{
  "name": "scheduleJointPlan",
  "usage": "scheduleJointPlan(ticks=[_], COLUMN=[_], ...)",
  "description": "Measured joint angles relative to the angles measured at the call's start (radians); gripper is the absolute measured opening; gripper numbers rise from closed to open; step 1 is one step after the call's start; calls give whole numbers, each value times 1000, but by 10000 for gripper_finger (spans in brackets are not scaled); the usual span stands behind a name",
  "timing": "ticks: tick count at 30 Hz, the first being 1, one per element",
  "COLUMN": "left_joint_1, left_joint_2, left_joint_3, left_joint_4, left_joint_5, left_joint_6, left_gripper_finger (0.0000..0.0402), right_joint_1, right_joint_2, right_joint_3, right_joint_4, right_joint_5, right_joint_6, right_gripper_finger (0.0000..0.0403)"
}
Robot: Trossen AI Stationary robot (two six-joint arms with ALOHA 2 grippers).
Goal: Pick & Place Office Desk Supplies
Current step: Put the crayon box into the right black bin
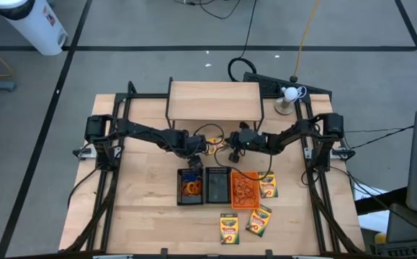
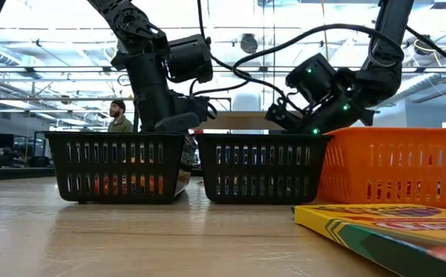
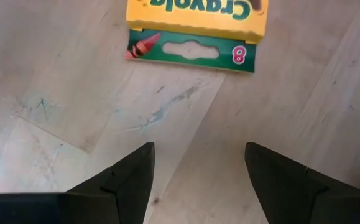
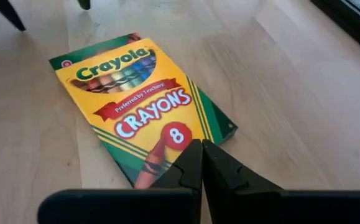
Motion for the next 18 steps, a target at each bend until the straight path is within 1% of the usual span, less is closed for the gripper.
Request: scheduleJointPlan(ticks=[3, 9, 14, 18], left_joint_1=[0, 0, 0, 0], left_joint_2=[0, 0, 0, 0], left_joint_3=[0, 0, 0, 0], left_joint_4=[-9, -16, -19, -19], left_joint_5=[0, 0, 0, 0], left_joint_6=[0, -1, -1, -2], left_gripper_finger=[250, 250, 250, 250], right_joint_1=[5, 27, 31, 31], right_joint_2=[0, 1, 2, 4], right_joint_3=[0, 0, -2, -2], right_joint_4=[-18, -14, -4, 21], right_joint_5=[9, 118, 178, 179], right_joint_6=[21, 20, 22, 29], right_gripper_finger=[0, 0, 0, 0])
